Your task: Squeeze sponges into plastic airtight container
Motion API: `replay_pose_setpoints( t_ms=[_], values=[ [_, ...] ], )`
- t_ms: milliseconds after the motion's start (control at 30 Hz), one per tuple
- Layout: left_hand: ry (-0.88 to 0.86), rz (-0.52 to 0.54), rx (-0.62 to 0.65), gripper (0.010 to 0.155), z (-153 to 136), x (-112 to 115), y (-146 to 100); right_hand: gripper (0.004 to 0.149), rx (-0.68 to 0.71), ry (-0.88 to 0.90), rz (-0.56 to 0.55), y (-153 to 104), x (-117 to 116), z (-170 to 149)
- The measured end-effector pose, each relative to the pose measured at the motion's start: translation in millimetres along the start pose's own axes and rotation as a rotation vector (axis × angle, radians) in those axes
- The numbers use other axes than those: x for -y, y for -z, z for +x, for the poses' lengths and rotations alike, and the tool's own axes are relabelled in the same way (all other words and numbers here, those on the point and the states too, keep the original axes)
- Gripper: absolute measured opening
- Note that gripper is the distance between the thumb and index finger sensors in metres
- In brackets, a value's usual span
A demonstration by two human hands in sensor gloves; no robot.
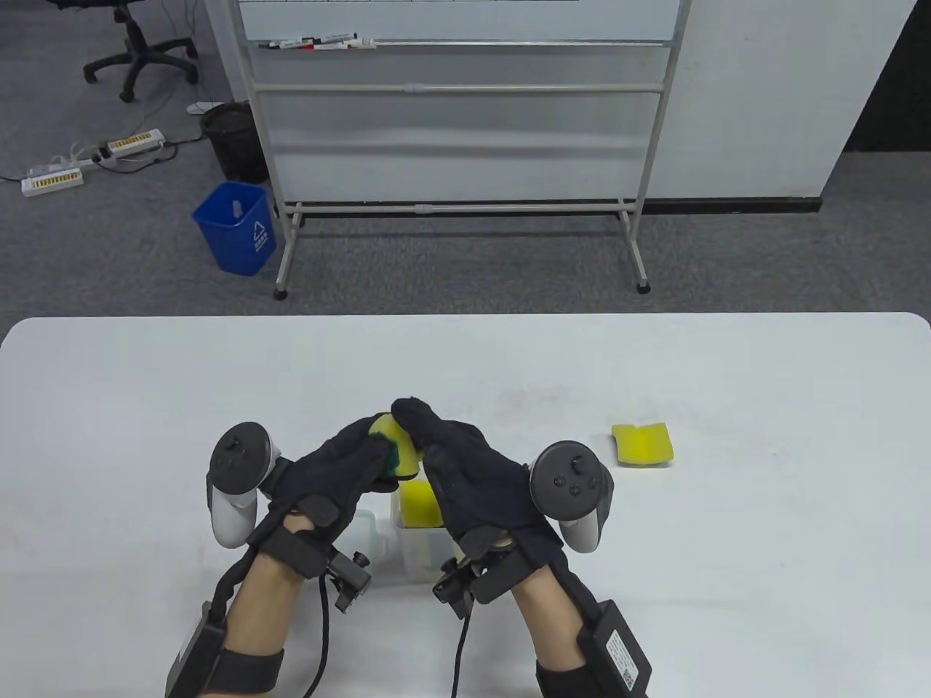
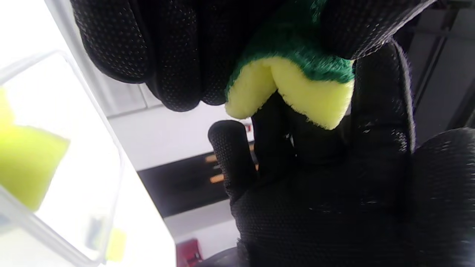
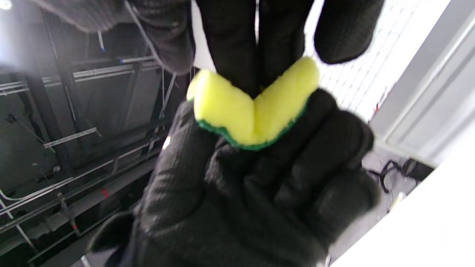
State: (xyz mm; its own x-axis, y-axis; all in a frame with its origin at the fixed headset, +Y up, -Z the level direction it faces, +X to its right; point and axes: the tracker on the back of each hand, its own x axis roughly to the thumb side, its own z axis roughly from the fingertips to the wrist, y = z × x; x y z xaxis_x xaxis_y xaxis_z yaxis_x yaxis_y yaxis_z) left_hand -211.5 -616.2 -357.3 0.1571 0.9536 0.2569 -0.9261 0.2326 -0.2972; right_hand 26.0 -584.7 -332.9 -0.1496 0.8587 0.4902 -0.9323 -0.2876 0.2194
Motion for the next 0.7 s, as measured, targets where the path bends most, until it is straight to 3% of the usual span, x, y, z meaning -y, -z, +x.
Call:
replay_pose_setpoints(
  t_ms=[100,200,333,500,600,700],
  values=[
    [0.000,0.122,-0.007,0.064,-1.1,-0.9,-1.6,0.071,0.002,0.009,0.014,0.5,-0.6,-3.8],
    [0.027,0.148,0.004,0.061,-0.9,-2.6,-1.5,0.071,0.014,-0.016,0.022,0.0,-2.4,-2.8],
    [0.102,0.164,0.035,0.058,3.7,-2.8,-1.1,0.069,0.011,-0.049,-0.111,-0.9,-0.9,-2.3],
    [0.256,0.171,0.071,0.055,8.0,-4.7,-0.3,0.070,-0.006,-0.110,-0.193,-1.4,9.7,-7.6],
    [0.352,0.116,0.162,0.054,14.8,-1.8,2.0,0.073,-0.059,-0.205,-0.109,-0.1,14.3,-9.4],
    [0.448,0.066,0.205,0.055,21.0,5.7,2.7,0.070,-0.118,-0.205,0.063,3.9,13.8,-13.6]
  ],
)
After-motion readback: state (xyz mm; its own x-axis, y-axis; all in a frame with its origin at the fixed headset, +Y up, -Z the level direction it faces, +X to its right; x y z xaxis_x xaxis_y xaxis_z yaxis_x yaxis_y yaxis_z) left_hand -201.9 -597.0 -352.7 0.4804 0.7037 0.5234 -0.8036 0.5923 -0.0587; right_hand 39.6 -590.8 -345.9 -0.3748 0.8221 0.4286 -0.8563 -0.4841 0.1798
